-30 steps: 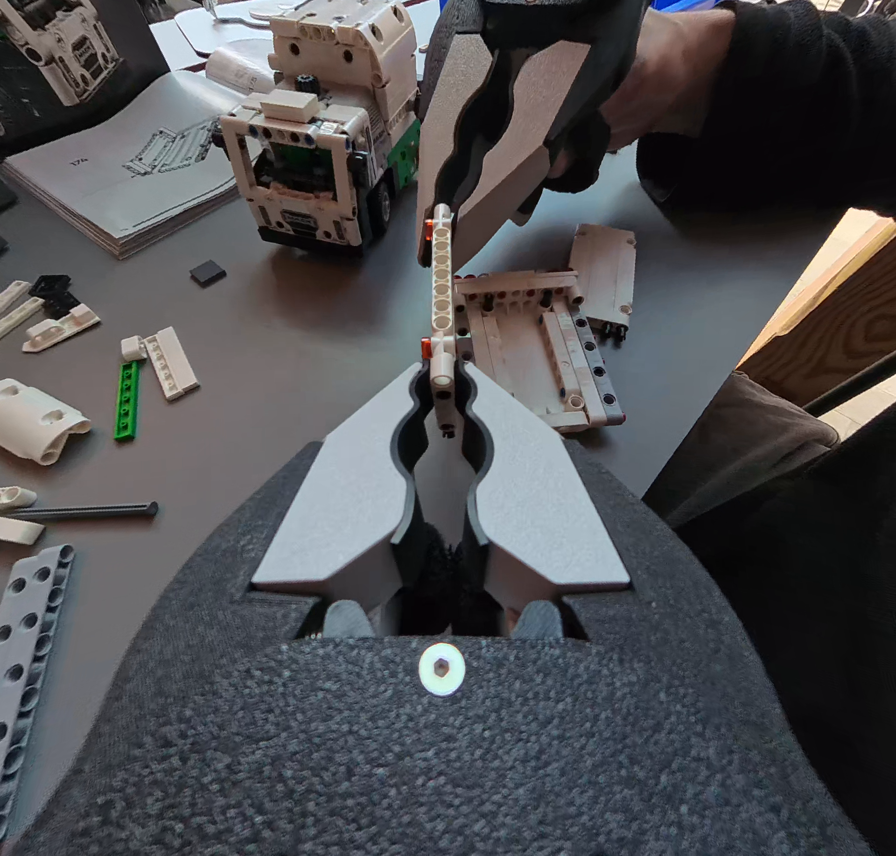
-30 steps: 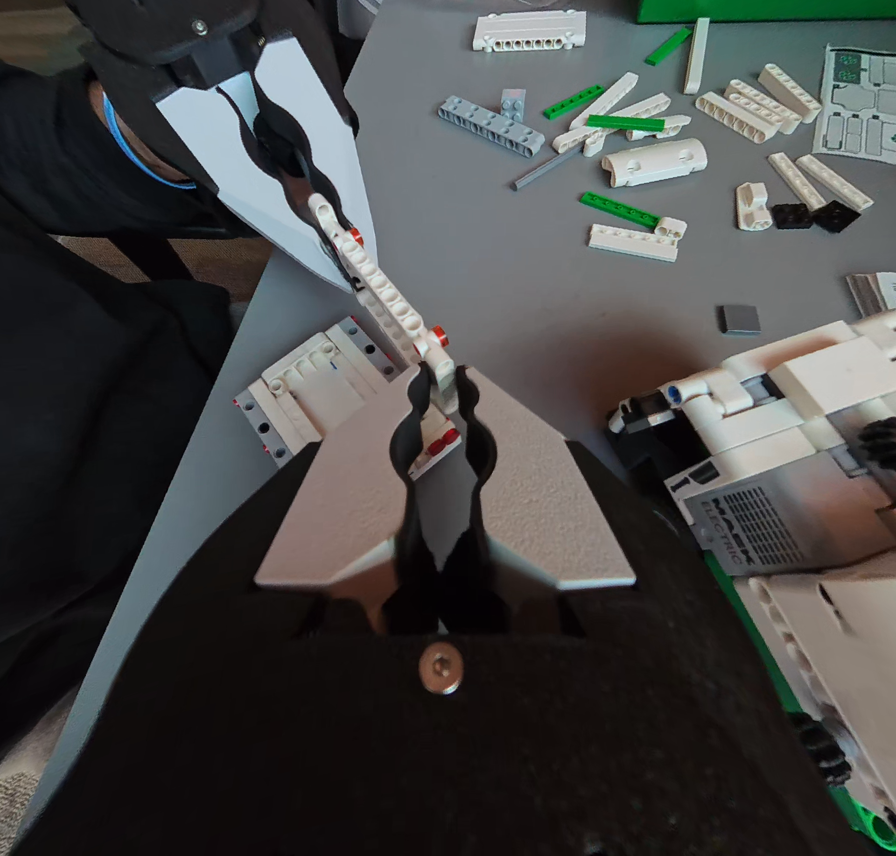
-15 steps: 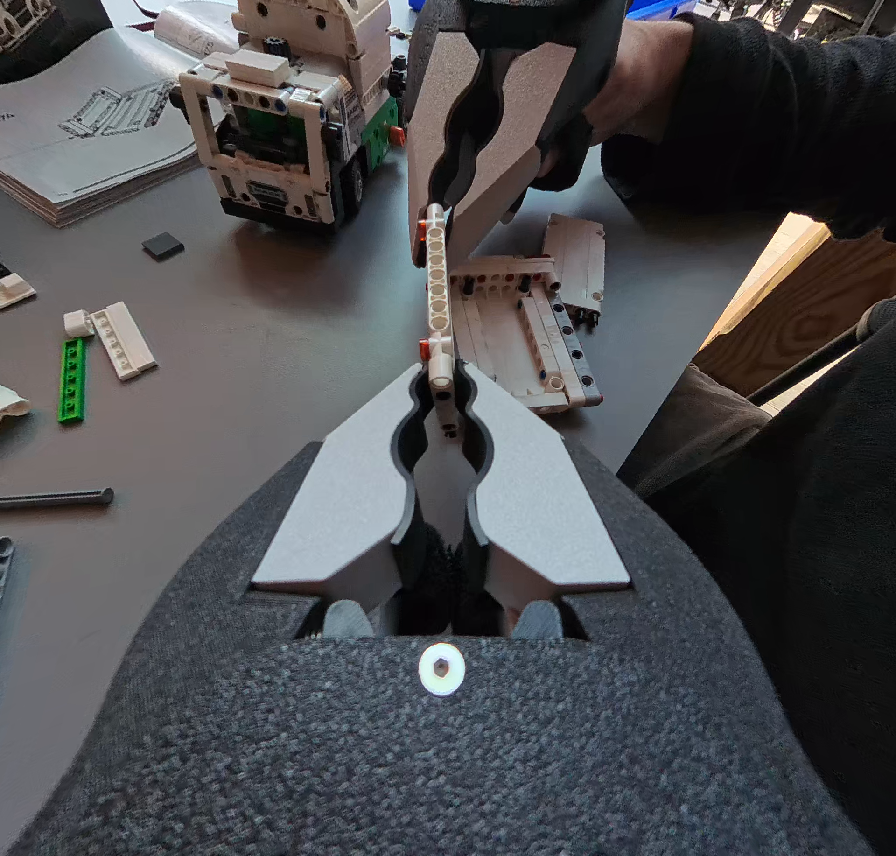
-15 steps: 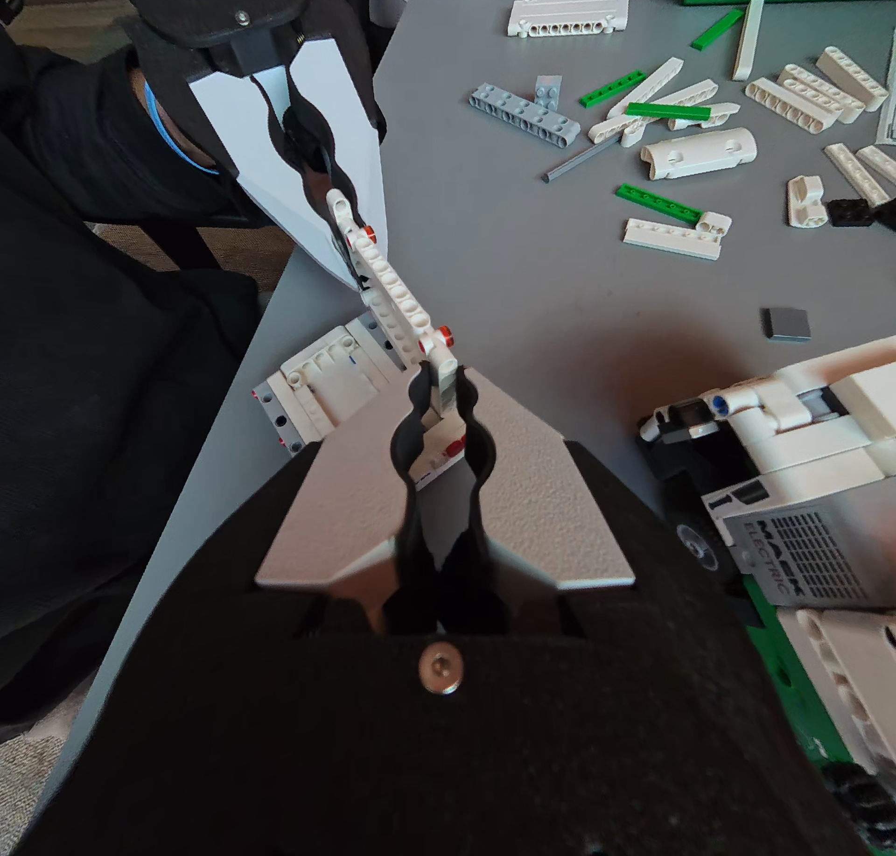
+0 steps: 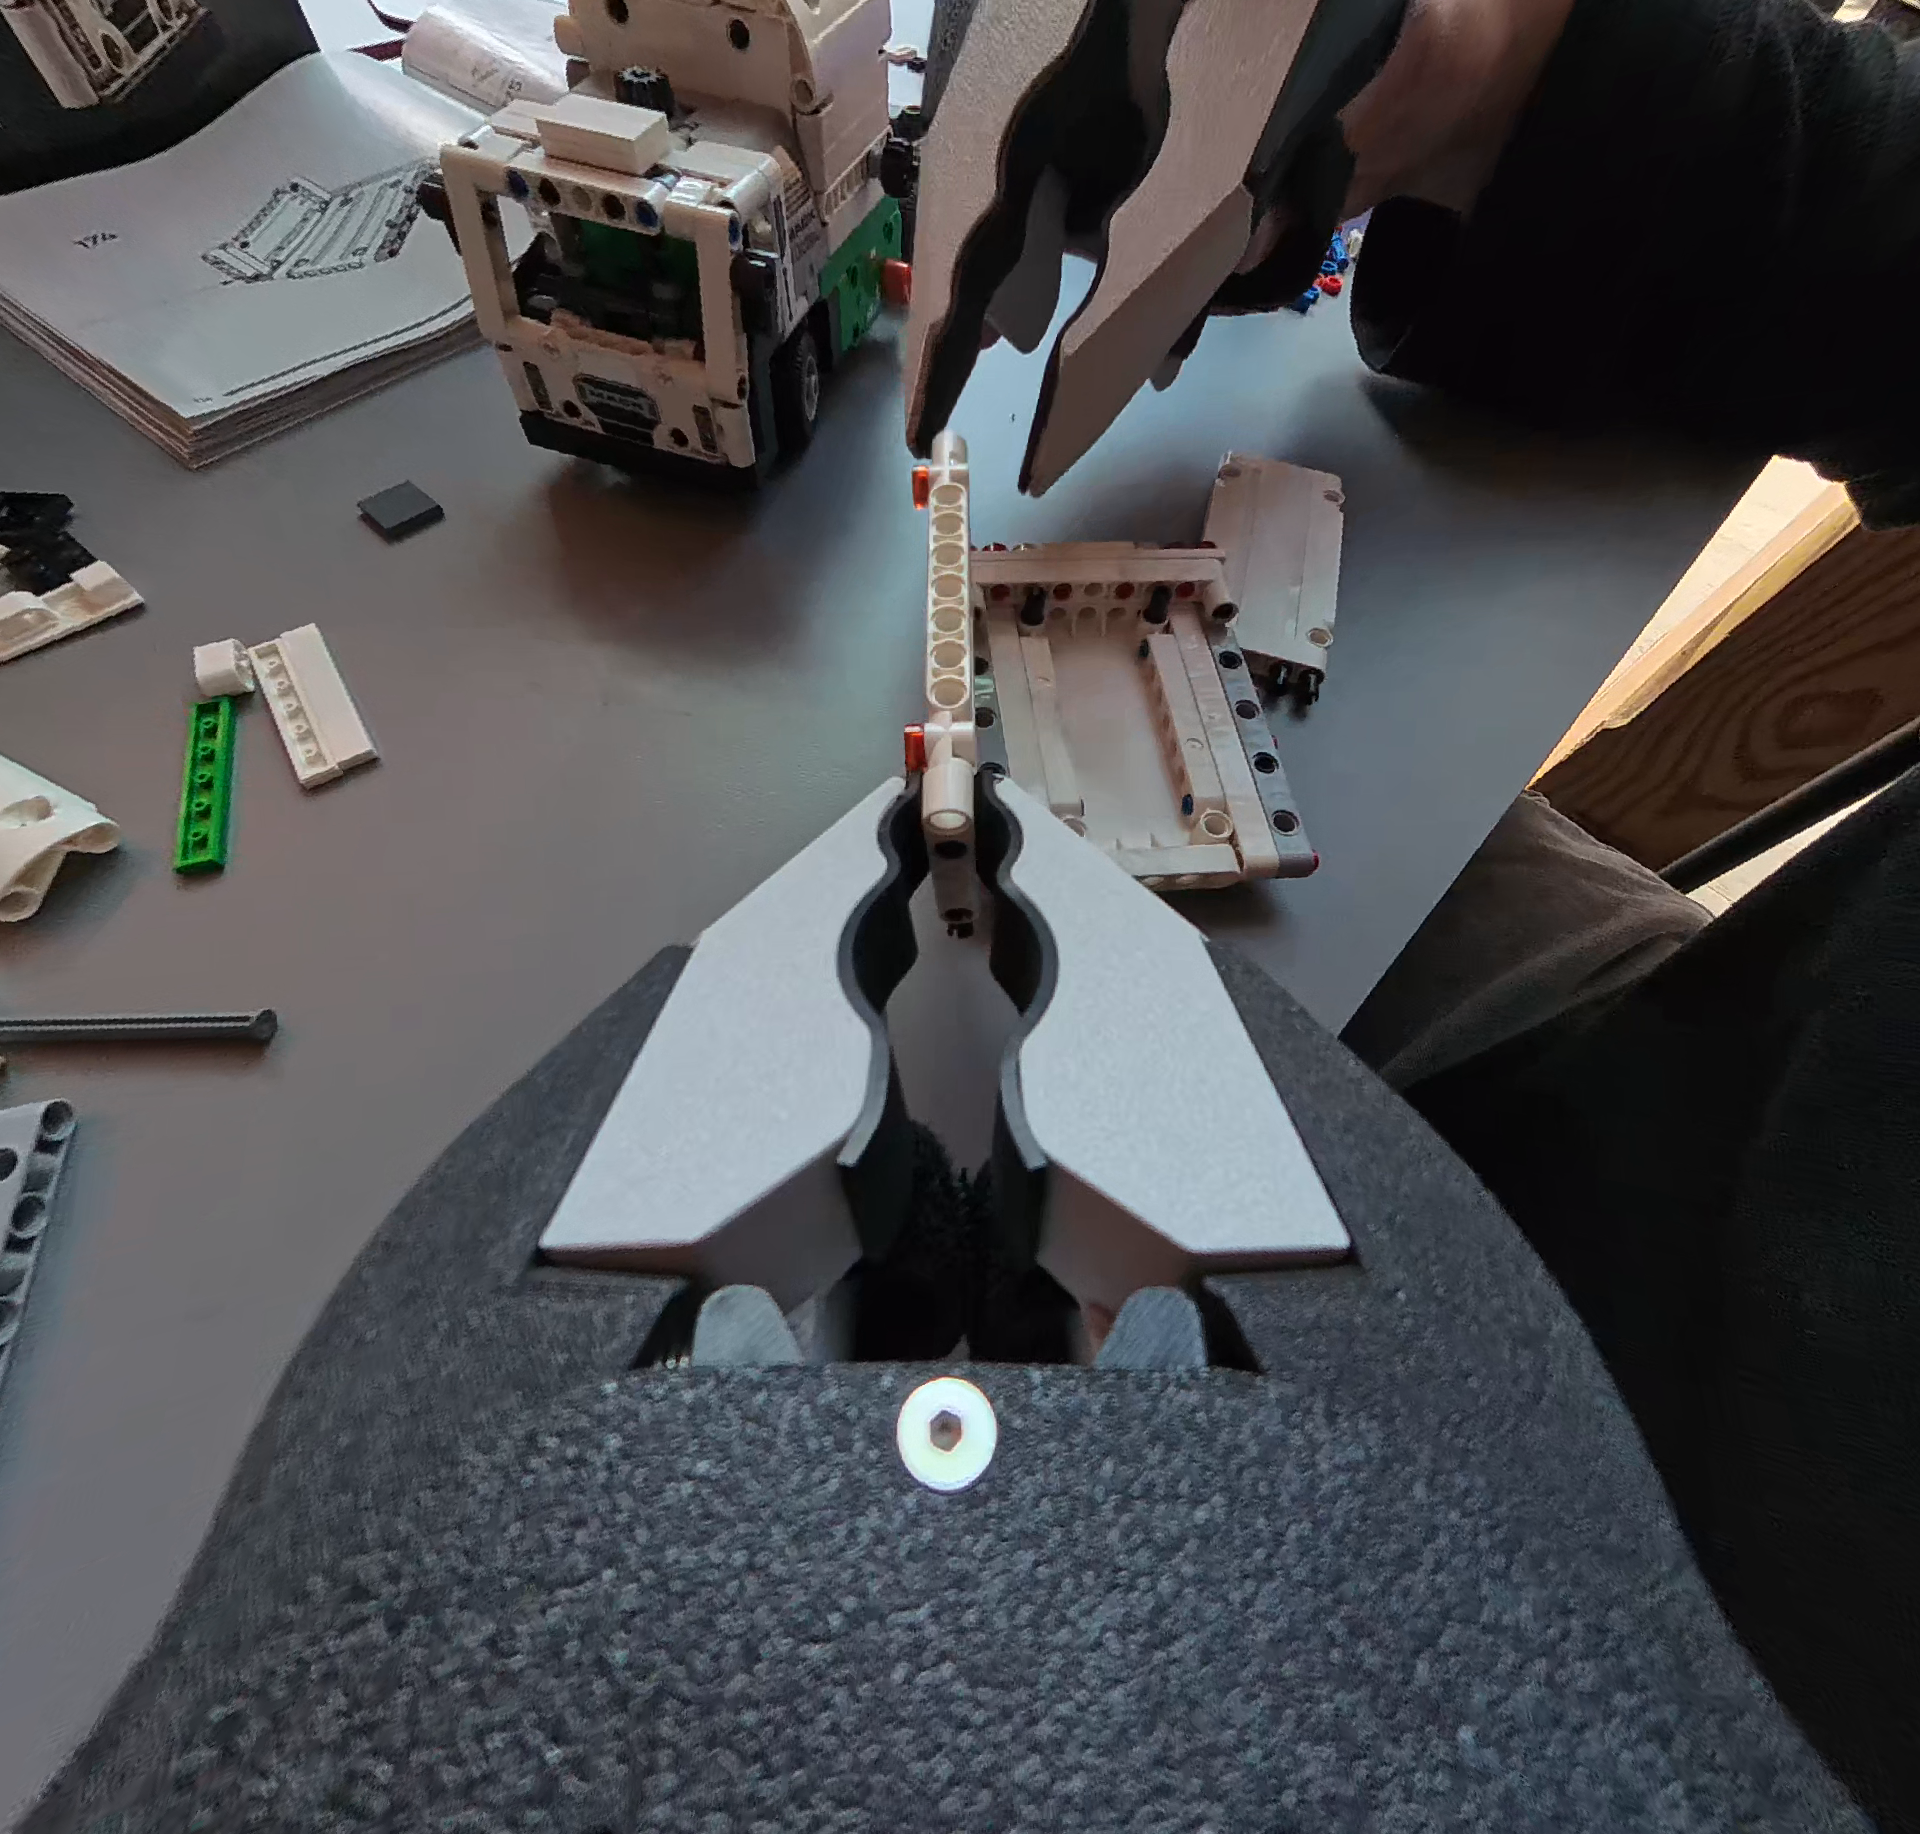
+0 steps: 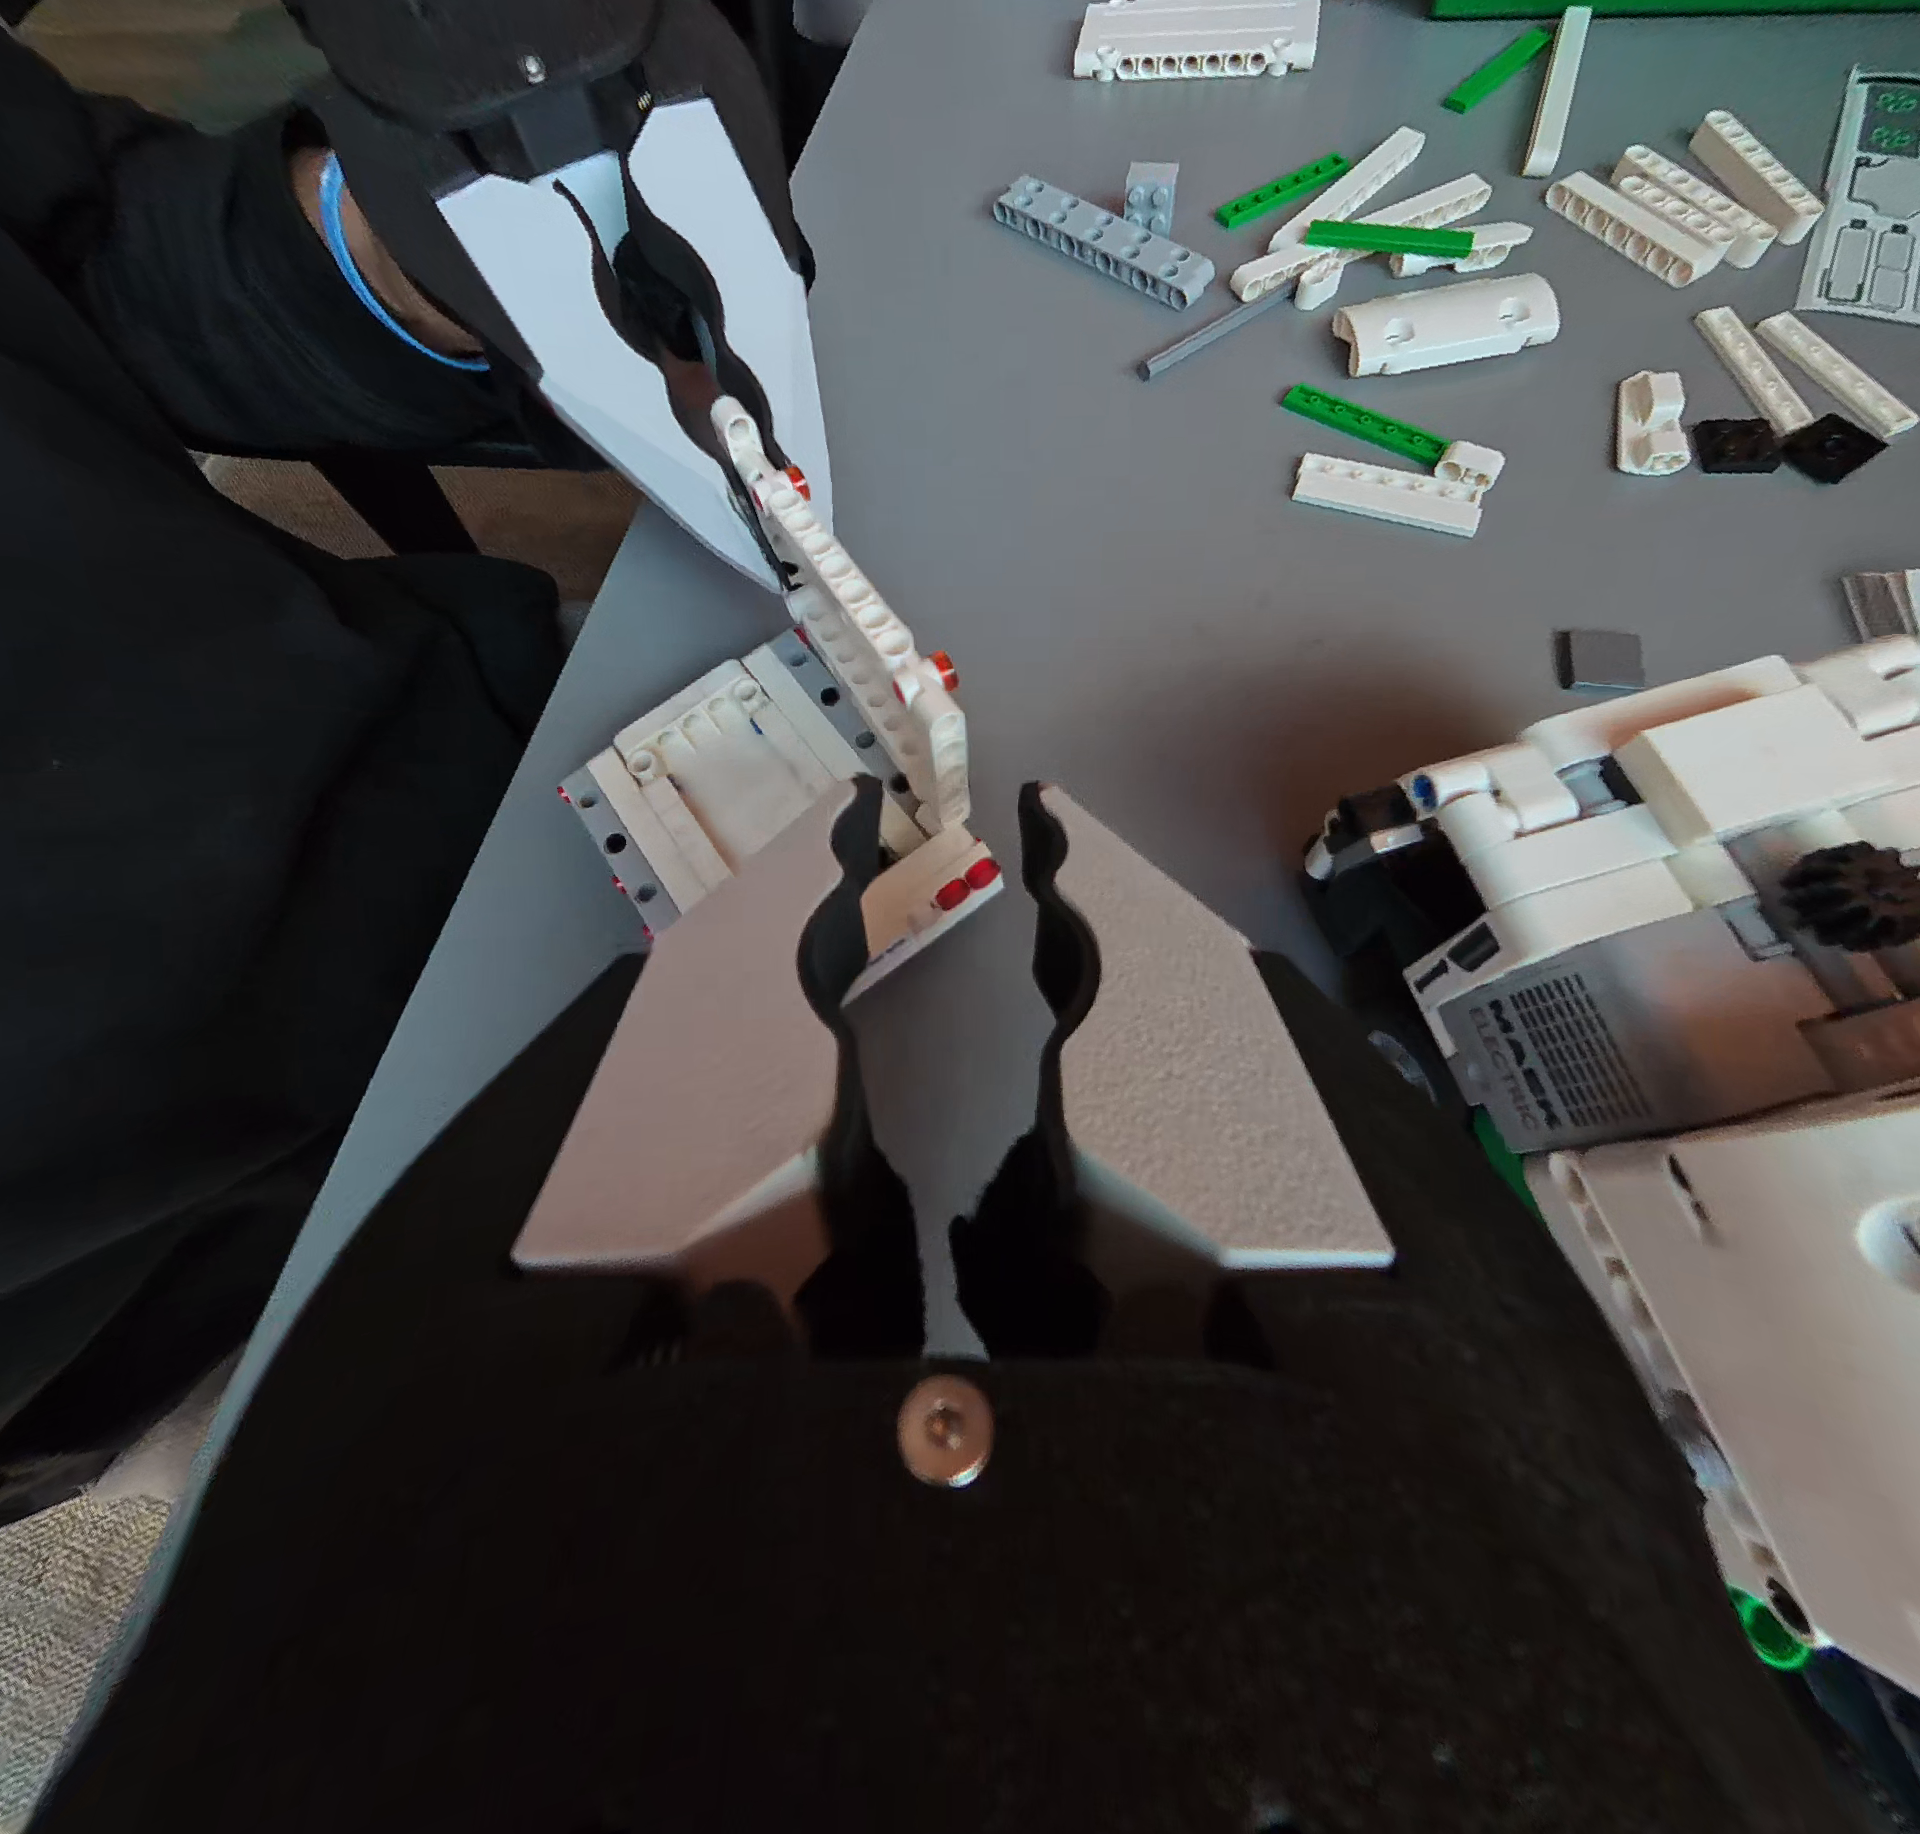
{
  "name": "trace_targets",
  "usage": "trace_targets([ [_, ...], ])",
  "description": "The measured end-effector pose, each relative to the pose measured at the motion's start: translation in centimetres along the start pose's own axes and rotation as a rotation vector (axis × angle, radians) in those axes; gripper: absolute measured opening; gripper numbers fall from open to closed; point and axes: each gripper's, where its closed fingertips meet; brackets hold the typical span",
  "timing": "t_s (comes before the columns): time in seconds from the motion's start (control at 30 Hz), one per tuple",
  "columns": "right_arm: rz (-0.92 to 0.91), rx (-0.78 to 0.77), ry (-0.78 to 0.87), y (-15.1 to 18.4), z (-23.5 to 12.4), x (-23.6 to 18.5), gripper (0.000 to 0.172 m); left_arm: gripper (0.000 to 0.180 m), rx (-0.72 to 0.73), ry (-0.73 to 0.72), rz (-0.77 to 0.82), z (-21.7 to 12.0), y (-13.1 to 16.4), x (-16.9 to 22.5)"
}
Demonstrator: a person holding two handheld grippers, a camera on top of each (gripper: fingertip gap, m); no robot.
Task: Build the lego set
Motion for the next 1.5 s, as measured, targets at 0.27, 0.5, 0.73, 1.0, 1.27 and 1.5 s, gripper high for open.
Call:
trace_targets([
  [0.27, -0.054, 0.051, 0.077, -1.0, 1.1, 0.1, 0.013, 0.006, 0.013, 0.006, -0.03, -0.3, 0.0, 0.1],
  [0.5, -0.01, 0.076, 0.032, -1.1, 1.7, -0.4, 0.008, 0.006, 0.026, 0.026, -0.04, -0.8, 0.3, 0.5],
  [0.73, -0.016, 0.039, 0.026, -0.5, 2.1, -0.6, 0.008, 0.006, 0.01, 0.004, -0.016, -0.7, 0.7, 0.4],
  [1.0, 0.003, 0.04, 0.054, -1.1, -1.1, 0.4, 0.015, 0.006, 0.025, 0.002, -0.038, -0.8, 0.5, 0.2],
  [1.27, 0.084, -0.047, 0.042, 1.5, 0.1, 0.1, 0.027, 0.006, 0.018, 0.0, -0.034, -0.6, 0.6, 0.3],
  [1.5, 0.082, -0.006, 0.101, 1.1, 0.7, 0.4, 0.026, 0.006, 0.02, -0.006, -0.038, -0.6, 0.6, 0.2],
])
Point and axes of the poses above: each gripper's, where its closed fingertips meet, z out along the fingers, y out of its underside, x = y × z across the jaws, and after that the axes turned 10 degrees about -z, right-handed
